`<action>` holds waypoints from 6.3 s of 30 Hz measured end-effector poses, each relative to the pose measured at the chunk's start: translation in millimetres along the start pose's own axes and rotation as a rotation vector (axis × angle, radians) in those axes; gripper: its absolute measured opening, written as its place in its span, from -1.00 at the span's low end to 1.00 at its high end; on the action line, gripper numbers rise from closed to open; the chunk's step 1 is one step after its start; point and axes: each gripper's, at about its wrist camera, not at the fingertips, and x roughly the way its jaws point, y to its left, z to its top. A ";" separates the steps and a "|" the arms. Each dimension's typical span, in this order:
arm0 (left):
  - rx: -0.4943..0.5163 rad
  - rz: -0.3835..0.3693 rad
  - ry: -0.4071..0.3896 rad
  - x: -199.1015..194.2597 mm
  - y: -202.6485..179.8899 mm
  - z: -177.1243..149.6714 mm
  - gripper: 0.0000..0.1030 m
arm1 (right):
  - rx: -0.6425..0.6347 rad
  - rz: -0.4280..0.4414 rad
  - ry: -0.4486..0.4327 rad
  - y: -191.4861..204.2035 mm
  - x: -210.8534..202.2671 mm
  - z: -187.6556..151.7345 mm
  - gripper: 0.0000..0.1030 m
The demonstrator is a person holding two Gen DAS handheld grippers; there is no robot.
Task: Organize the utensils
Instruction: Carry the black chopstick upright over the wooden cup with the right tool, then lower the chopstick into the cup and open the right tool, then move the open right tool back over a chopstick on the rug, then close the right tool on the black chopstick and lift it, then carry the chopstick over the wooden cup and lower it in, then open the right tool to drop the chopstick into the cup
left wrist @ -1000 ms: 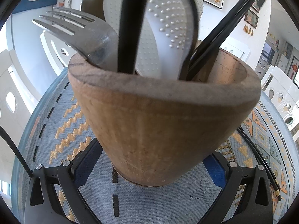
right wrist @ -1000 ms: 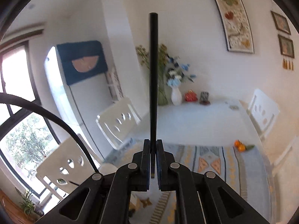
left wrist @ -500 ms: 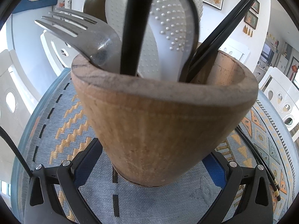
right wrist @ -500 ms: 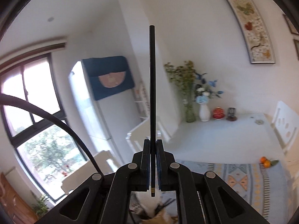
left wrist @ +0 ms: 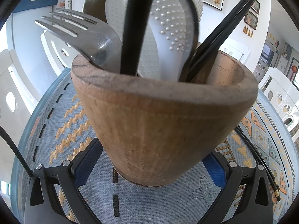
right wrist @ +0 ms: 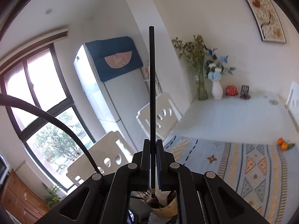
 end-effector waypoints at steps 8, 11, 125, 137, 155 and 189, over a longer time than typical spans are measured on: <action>0.002 0.003 -0.001 -0.2 -1.7 -1.8 1.00 | -0.003 -0.016 0.040 -0.7 14.3 -12.7 -0.90; 0.001 0.000 0.000 -0.3 -1.8 -1.4 1.00 | 0.014 -0.007 0.059 -2.6 20.8 -17.5 -0.90; -0.001 -0.006 0.027 12.5 -2.8 0.9 0.98 | -0.054 -0.525 0.795 -137.9 54.9 -157.2 -0.91; 0.012 0.015 0.017 9.2 -14.5 1.0 0.98 | -0.123 -0.575 0.486 -80.1 -9.7 -66.6 -0.91; 0.002 0.002 0.020 5.4 -11.5 -0.4 0.98 | -0.141 -0.371 0.225 34.8 -17.5 40.9 -0.90; -0.004 -0.004 0.020 8.9 -1.7 1.3 0.98 | -0.231 -0.313 0.334 61.3 54.3 -2.8 -0.88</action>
